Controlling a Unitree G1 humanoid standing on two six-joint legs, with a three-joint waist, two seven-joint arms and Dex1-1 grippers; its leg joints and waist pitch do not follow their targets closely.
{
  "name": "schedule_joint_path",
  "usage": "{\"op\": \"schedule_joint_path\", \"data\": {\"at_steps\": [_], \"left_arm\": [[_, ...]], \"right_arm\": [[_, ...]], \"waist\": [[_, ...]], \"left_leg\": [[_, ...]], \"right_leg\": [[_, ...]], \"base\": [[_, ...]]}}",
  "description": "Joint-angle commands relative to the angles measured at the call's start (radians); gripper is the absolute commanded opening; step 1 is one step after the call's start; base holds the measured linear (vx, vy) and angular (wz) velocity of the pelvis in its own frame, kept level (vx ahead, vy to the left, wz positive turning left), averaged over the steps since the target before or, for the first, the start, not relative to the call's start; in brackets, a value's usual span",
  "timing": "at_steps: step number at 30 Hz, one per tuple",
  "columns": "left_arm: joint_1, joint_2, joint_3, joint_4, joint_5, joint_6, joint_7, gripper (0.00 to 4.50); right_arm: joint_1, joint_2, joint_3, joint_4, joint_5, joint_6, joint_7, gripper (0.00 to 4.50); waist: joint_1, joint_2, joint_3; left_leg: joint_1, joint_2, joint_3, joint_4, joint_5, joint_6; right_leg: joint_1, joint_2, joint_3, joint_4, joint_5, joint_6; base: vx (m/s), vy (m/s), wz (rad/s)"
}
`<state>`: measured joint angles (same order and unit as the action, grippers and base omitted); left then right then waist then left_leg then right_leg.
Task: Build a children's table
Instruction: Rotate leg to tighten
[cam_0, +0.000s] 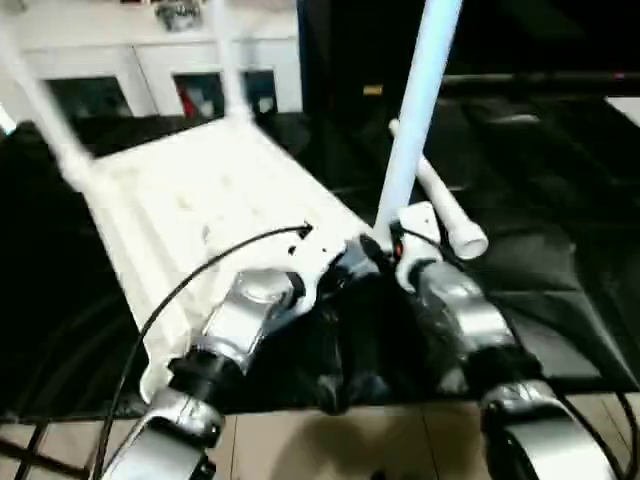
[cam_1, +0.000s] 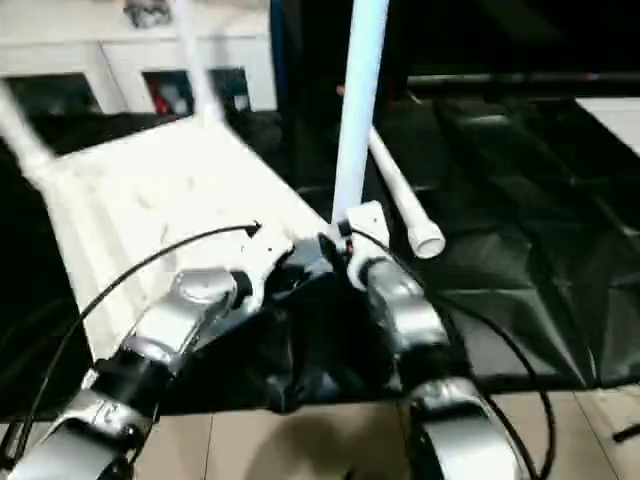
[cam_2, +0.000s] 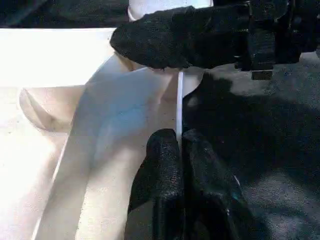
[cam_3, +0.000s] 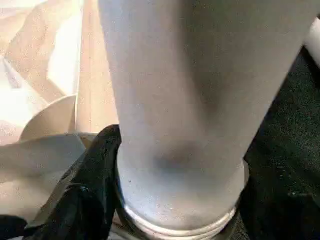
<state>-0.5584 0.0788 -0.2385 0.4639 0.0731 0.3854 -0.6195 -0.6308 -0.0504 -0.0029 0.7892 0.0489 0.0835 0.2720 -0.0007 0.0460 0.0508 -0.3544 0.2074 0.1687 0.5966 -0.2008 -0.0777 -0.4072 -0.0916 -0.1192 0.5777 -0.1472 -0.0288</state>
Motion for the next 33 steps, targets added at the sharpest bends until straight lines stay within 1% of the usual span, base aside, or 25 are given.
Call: {"op": "schedule_joint_path", "data": {"at_steps": [1, 4, 5, 9, 10, 11, 12, 13, 14, 15, 16, 17, 18, 19, 21, 22, 23, 24, 25, 26, 27, 28, 30, 32, 33], "left_arm": [[0.002, -0.018, 0.003, -0.06, -0.023, -0.023, -0.015, 0.0], [0.002, -0.014, -0.005, -0.062, -0.028, -0.03, -0.033, 0.0], [0.0, -0.014, -0.006, -0.06, -0.026, -0.03, -0.033, 0.0], [-0.019, -0.018, -0.001, -0.026, -0.025, -0.037, -0.022, 0.0], [-0.064, -0.027, 0.016, 0.06, -0.022, -0.061, 0.011, 0.0], [-0.086, -0.031, 0.025, 0.102, -0.02, -0.072, 0.029, 0.0], [-0.097, -0.033, 0.03, 0.122, -0.019, -0.08, 0.039, 0.0], [-0.11, -0.036, 0.035, 0.149, -0.017, -0.089, 0.052, 0.0], [-0.114, -0.036, 0.037, 0.157, -0.016, -0.093, 0.056, 0.0], [-0.133, -0.04, 0.044, 0.196, -0.013, -0.108, 0.074, 0.0], [-0.145, -0.042, 0.049, 0.221, -0.011, -0.118, 0.083, 0.0], [-0.145, -0.042, 0.049, 0.221, -0.011, -0.118, 0.083, 0.0], [-0.177, -0.048, 0.059, 0.287, -0.006, -0.149, 0.11, 0.0], [-0.182, -0.049, 0.059, 0.297, -0.005, -0.157, 0.113, 0.0], [-0.195, -0.052, 0.06, 0.325, 0.001, -0.185, 0.132, 0.0], [-0.202, -0.054, 0.063, 0.338, 0.001, -0.204, 0.14, 0.0], [-0.206, -0.055, 0.065, 0.343, -0.001, -0.218, 0.146, 0.0], [-0.215, -0.058, 0.074, 0.353, -0.006, -0.247, 0.164, 0.28], [-0.217, -0.059, 0.084, 0.348, -0.018, -0.248, 0.159, 0.28], [-0.218, -0.058, 0.087, 0.347, -0.02, -0.252, 0.162, 0.45], [-0.227, -0.05, 0.106, 0.337, -0.025, -0.267, 0.195, 0.45], [-0.227, -0.05, 0.106, 0.337, -0.025, -0.267, 0.195, 0.65], [-0.233, -0.023, 0.119, 0.309, -0.007, -0.271, 0.246, 0.7], [-0.227, 0.012, 0.132, 0.261, 0.011, -0.259, 0.288, 0.7], [-0.214, 0.038, 0.156, 0.197, 0.011, -0.229, 0.306, 0.7]], "right_arm": [[-0.001, 0.027, 0.001, 0.035, 0.036, 0.023, 0.032, 3.32], [-0.006, 0.026, 0.004, 0.039, 0.029, 0.007, 0.038, 3.64], [-0.008, 0.024, 0.004, 0.043, 0.024, -0.001, 0.032, 3.64], [-0.003, 0.015, -0.011, 0.027, 0.022, -0.02, 0.007, 3.64], [0.032, -0.007, -0.031, -0.042, 0.027, -0.031, -0.01, 3.64], [0.051, -0.018, -0.038, -0.077, 0.03, -0.033, -0.015, 3.64], [0.062, -0.024, -0.039, -0.095, 0.028, -0.033, -0.015, 3.64], [0.077, -0.032, -0.042, -0.118, 0.026, -0.033, -0.015, 3.64], [0.082, -0.035, -0.042, -0.125, 0.025, -0.033, -0.015, 3.64], [0.107, -0.047, -0.045, -0.166, 0.023, -0.03, -0.013, 3.64], [0.126, -0.056, -0.048, -0.196, 0.023, -0.026, -0.012, 3.64], [0.126, -0.056, -0.048, -0.196, 0.023, -0.026, -0.012, 3.64], [0.179, -0.079, -0.066, -0.292, 0.032, -0.011, -0.014, 3.64], [0.187, -0.083, -0.072, -0.31, 0.035, -0.007, -0.015, 3.64], [0.209, -0.096, -0.081, -0.362, 0.041, 0.015, -0.018, 3.64], [0.222, -0.103, -0.084, -0.392, 0.043, 0.03, -0.017, 3.64], [0.229, -0.107, -0.084, -0.408, 0.044, 0.039, -0.016, 3.7], [0.246, -0.116, -0.083, -0.444, 0.047, 0.062, -0.01, 3.7], [0.256, -0.121, -0.081, -0.46, 0.049, 0.07, -0.004, 3.7], [0.259, -0.123, -0.08, -0.466, 0.05, 0.076, -0.002, 3.73], [0.284, -0.135, -0.068, -0.506, 0.054, 0.106, 0.016, 3.73], [0.284, -0.135, -0.068, -0.506, 0.054, 0.106, 0.016, 3.73], [0.312, -0.147, -0.053, -0.548, 0.056, 0.147, 0.036, 3.73], [0.333, -0.154, -0.033, -0.58, 0.056, 0.178, 0.06, 3.73], [0.342, -0.159, -0.013, -0.594, 0.055, 0.194, 0.083, 3.73]], "waist": [[0.009, -0.012, -0.075], [0.009, -0.01, -0.074], [0.01, -0.007, -0.073], [0.012, -0.008, -0.074], [0.012, -0.008, -0.074], [0.013, -0.005, -0.073], [0.021, -0.008, -0.075], [0.024, -0.003, -0.074], [0.025, -0.005, -0.076], [0.027, -0.008, -0.075], [0.028, 0.006, -0.074], [0.03, 0.001, -0.077], [0.03, 0.009, -0.078], [0.033, 0.005, -0.076], [0.035, 0.01, -0.076], [0.033, 0.005, -0.076], [0.034, 0.005, -0.078], [0.032, 0.0, -0.076], [0.031, -0.002, -0.076], [0.032, 0.0, -0.077], [0.033, 0.0, -0.077], [0.035, -0.005, -0.076], [0.035, -0.006, -0.074], [0.037, -0.003, -0.073], [0.036, -0.007, -0.074]], "left_leg": [[-0.01, 0.01, 0.001, -0.059, -0.129, 0.103], [-0.009, 0.012, 0.001, -0.06, -0.142, 0.102], [-0.008, 0.012, 0.001, -0.061, -0.143, 0.099], [-0.008, 0.013, 0.001, -0.061, -0.139, 0.092], [-0.008, 0.012, 0.001, -0.061, -0.139, 0.093], [-0.002, 0.008, 0.005, -0.059, -0.145, 0.092], [0.0, 0.007, 0.006, -0.058, -0.14, 0.095], [-0.004, 0.006, 0.004, -0.06, -0.138, 0.097], [-0.004, 0.009, 0.003, -0.06, -0.137, 0.095], [-0.009, 0.006, 0.003, -0.06, -0.132, 0.098], [-0.004, 0.004, 0.005, -0.058, -0.137, 0.099], [-0.001, 0.007, 0.004, -0.057, -0.137, 0.096], [-0.011, 0.004, 0.001, -0.058, -0.124, 0.1], [-0.002, 0.002, 0.006, -0.055, -0.135, 0.108], [-0.009, -0.001, 0.003, -0.055, -0.122, 0.113], [-0.015, -0.002, 0.001, -0.056, -0.117, 0.114], [-0.013, -0.003, 0.002, -0.055, -0.115, 0.115], [-0.014, -0.005, 0.003, -0.054, -0.114, 0.121], [-0.015, -0.003, 0.003, -0.054, -0.113, 0.123], [-0.016, -0.005, 0.002, -0.054, -0.11, 0.124], [-0.014, -0.003, 0.002, -0.054, -0.109, 0.127], [-0.013, -0.001, 0.003, -0.054, -0.116, 0.128], [-0.011, 0.001, 0.002, -0.056, -0.126, 0.125], [-0.01, 0.004, 0.001, -0.057, -0.128, 0.121], [-0.012, 0.006, 0.0, -0.058, -0.123, 0.116]], "right_leg": [[0.067, -0.051, 0.044, -0.061, -0.255, -0.201], [0.066, -0.052, 0.045, -0.062, -0.264, -0.198], [0.065, -0.052, 0.045, -0.063, -0.268, -0.198], [0.066, -0.051, 0.046, -0.06, -0.248, -0.204], [0.066, -0.051, 0.046, -0.06, -0.246, -0.205], [0.062, -0.046, 0.047, -0.067, -0.257, -0.19], [0.062, -0.047, 0.049, -0.066, -0.244, -0.19], [0.066, -0.045, 0.047, -0.066, -0.238, -0.184], [0.067, -0.047, 0.046, -0.062, -0.234, -0.185], [0.07, -0.047, 0.045, -0.064, -0.24, -0.181], [0.064, -0.044, 0.044, -0.075, -0.246, -0.171], [0.066, -0.047, 0.046, -0.068, -0.235, -0.175], [0.073, -0.048, 0.045, -0.061, -0.219, -0.187], [0.065, -0.044, 0.045, -0.074, -0.239, -0.167], [0.072, -0.043, 0.043, -0.071, -0.244, -0.159], [0.077, -0.043, 0.041, -0.071, -0.255, -0.15], [0.076, -0.043, 0.04, -0.072, -0.262, -0.146], [0.074, -0.041, 0.039, -0.076, -0.284, -0.137], [0.073, -0.043, 0.04, -0.076, -0.298, -0.132], [0.075, -0.043, 0.038, -0.076, -0.304, -0.131], [0.072, -0.044, 0.038, -0.078, -0.31, -0.131], [0.07, -0.044, 0.038, -0.079, -0.319, -0.131], [0.068, -0.042, 0.036, -0.079, -0.335, -0.124], [0.066, -0.043, 0.037, -0.079, -0.343, -0.117], [0.068, -0.043, 0.037, -0.073, -0.335, -0.118]], "base": [[0.0, 0.0, 0.0], [0.0, 0.0, 0.0], [0.0, 0.0, 0.0], [0.0, 0.0, 0.0], [0.0, 0.0, 0.0], [0.0, 0.0, 0.0], [0.0, 0.0, 0.0], [0.0, 0.0, 0.0], [0.0, 0.0, 0.0], [0.0, 0.0, 0.0], [0.0, 0.0, 0.0], [0.0, 0.0, 0.0], [0.0, 0.0, 0.0], [0.0, 0.0, 0.0], [0.0, 0.0, 0.0], [0.0, 0.0, 0.0], [0.0, 0.0, 0.0], [0.0, 0.0, 0.0], [0.0, 0.0, 0.0], [0.0, 0.0, 0.0], [0.0, 0.0, 0.0], [0.0, 0.0, 0.0], [0.0, 0.0, 0.0], [0.0, 0.0, 0.0], [0.0, 0.0, 0.0]]}}
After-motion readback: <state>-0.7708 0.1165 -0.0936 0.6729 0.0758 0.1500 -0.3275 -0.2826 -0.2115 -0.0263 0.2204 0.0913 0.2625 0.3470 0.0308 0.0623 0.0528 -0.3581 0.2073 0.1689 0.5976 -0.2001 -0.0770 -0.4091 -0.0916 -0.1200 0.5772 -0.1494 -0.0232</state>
